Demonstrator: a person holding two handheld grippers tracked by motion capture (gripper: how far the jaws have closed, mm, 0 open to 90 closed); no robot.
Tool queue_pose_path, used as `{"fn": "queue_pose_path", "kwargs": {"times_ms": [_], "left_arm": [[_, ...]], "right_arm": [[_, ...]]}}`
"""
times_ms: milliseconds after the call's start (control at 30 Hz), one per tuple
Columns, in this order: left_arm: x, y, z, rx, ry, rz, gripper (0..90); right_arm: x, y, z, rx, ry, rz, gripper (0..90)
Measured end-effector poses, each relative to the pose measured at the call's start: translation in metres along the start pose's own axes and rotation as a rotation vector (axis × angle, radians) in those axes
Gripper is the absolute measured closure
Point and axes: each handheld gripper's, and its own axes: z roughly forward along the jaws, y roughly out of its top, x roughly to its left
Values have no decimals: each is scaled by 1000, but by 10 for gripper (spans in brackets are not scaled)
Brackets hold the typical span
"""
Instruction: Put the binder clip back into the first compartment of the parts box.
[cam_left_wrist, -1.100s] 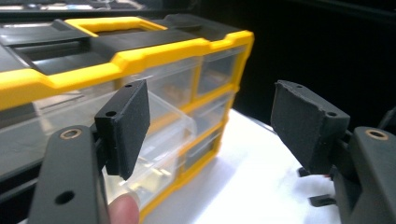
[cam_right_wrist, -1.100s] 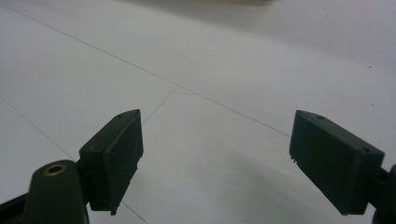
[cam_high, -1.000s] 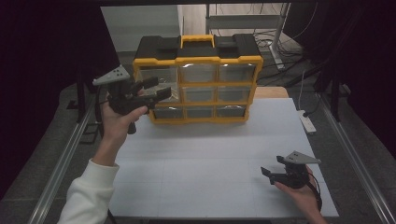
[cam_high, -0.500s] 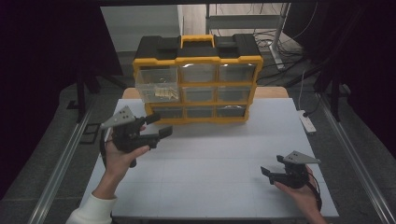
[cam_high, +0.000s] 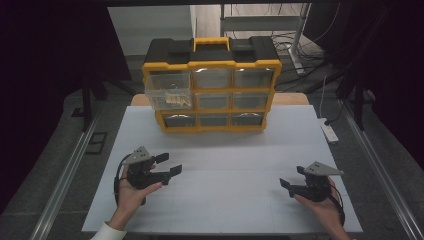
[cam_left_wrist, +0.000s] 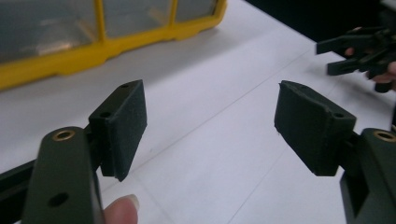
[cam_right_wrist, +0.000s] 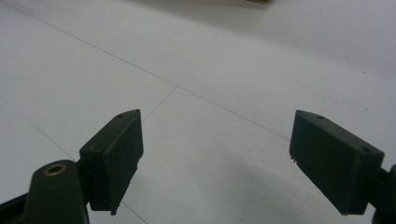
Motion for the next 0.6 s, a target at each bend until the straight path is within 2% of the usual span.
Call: {"fn": "queue_pose_path", "kwargs": {"times_ms": [200,600], "left_arm": [[9,-8,7,21,21,-26,242],[9,-9,7,24,16,-18,231]], "right_arm": [[0,0,-1,-13,2,-4,177],[0,0,-1,-11,-1,-6,178]]}}
